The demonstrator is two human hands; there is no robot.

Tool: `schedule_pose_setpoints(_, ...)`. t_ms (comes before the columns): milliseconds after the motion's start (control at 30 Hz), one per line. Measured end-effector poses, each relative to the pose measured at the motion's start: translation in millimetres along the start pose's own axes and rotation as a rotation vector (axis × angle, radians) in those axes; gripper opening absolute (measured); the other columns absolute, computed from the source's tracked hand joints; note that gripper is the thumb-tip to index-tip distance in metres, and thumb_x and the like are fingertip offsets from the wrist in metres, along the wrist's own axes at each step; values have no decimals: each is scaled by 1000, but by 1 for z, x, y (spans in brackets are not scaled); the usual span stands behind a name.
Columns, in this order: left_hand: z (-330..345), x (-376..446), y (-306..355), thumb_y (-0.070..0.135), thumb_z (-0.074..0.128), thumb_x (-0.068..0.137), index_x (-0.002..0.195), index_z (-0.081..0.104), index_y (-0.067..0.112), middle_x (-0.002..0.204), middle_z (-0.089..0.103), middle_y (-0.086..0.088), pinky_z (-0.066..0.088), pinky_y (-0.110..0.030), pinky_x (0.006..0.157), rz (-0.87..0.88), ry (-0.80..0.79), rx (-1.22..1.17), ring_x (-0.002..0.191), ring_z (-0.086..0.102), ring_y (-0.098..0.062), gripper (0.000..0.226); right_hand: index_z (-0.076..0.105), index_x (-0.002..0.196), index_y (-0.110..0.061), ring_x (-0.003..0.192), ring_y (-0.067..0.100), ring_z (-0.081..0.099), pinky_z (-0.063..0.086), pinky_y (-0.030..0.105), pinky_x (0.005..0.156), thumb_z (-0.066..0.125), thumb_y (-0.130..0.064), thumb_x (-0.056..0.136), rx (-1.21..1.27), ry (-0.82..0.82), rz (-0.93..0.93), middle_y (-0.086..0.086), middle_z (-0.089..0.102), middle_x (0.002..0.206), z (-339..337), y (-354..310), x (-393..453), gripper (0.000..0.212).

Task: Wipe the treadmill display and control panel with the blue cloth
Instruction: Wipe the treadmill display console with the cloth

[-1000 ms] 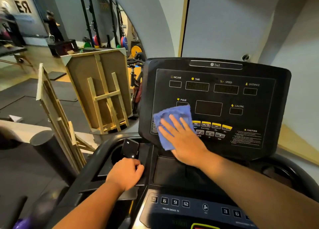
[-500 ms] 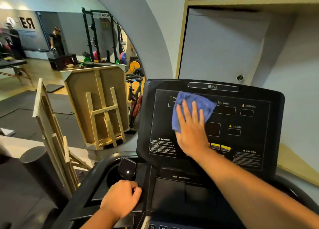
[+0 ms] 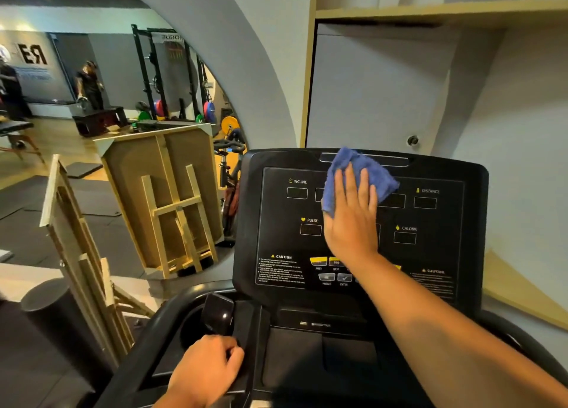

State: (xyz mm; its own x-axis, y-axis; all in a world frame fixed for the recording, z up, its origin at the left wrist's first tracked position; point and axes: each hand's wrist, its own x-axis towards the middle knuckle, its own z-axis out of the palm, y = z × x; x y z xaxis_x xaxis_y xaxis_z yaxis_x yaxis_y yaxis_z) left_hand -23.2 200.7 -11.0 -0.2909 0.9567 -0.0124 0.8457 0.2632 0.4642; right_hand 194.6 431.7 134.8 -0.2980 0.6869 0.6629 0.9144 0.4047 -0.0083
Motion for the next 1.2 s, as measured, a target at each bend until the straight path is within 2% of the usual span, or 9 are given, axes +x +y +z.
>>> schedule_pose_setpoints(133, -1, 0, 1, 51, 47, 91, 87, 69, 25, 79, 74, 10, 57, -25, 79, -4, -25, -28, 77, 68, -6, 35, 13, 161, -18, 154, 36, -1, 6, 53, 125, 53, -39, 93, 5, -39, -351, 7, 8, 169, 2, -17, 10, 81)
schedule_pose_setpoints(200, -1, 0, 1, 51, 47, 91, 87, 70, 26, 80, 74, 10, 56, -25, 80, -16, -29, -30, 78, 68, -6, 33, 15, 161, -20, 155, 32, 1, 7, 50, 125, 54, -37, 94, -19, -40, -448, 5, 9, 169, -5, -10, 23, 79)
schedule_pose_setpoints(300, -1, 0, 0, 49, 48, 92, 78, 66, 33, 82, 74, 8, 54, -26, 76, -30, -37, -16, 80, 69, -9, 28, 8, 161, -19, 155, 30, -5, 1, 49, 125, 43, -40, 97, -7, -30, -244, 5, 3, 169, -7, 16, 14, 76)
schedule_pose_setpoints(467, -1, -1, 0, 46, 48, 92, 71, 63, 32, 79, 73, 7, 52, -25, 72, -10, -46, -2, 78, 68, -11, 29, 6, 161, -15, 155, 34, -5, 9, 57, 124, 23, -43, 97, 76, 3, 199, 11, 4, 168, 0, 42, -40, 72)
schedule_pose_setpoints(567, -1, -1, -1, 46, 48, 93, 74, 65, 27, 74, 71, 11, 49, -19, 67, -11, -57, -15, 74, 67, -6, 32, 9, 160, -12, 153, 41, -4, 10, 59, 122, 39, -42, 93, 5, -18, 14, 15, 6, 167, 10, 11, -47, 80)
schedule_pose_setpoints(667, -1, 0, 0, 48, 47, 93, 84, 69, 27, 80, 74, 11, 56, -25, 78, -12, -54, -12, 78, 68, -5, 32, 8, 160, -15, 154, 38, -2, 14, 57, 123, 57, -35, 91, -26, -43, -252, 11, 7, 168, 8, 16, -32, 87)
schedule_pose_setpoints(900, -2, 0, -1, 49, 48, 93, 84, 71, 28, 77, 74, 12, 57, -28, 79, -18, -78, 28, 77, 68, -5, 32, 4, 161, -14, 154, 35, -3, 9, 56, 124, 37, -37, 103, 58, 45, 286, 13, 5, 168, -8, 84, -43, 71)
schedule_pose_setpoints(1100, -3, -2, 0, 49, 46, 91, 87, 72, 29, 79, 74, 11, 58, -30, 80, -40, -93, 32, 78, 69, -6, 33, 14, 160, -18, 154, 37, -1, 3, 53, 124, 59, -35, 87, -9, -49, -281, 9, 12, 168, 3, 37, -47, 87)
schedule_pose_setpoints(1200, -5, -3, 4, 46, 48, 94, 89, 74, 31, 81, 75, 11, 57, -29, 81, -56, -102, 25, 79, 69, -5, 31, 11, 161, -20, 155, 32, -3, 0, 50, 125, 53, -39, 95, -44, -53, -226, 6, 5, 169, -10, 50, -11, 81)
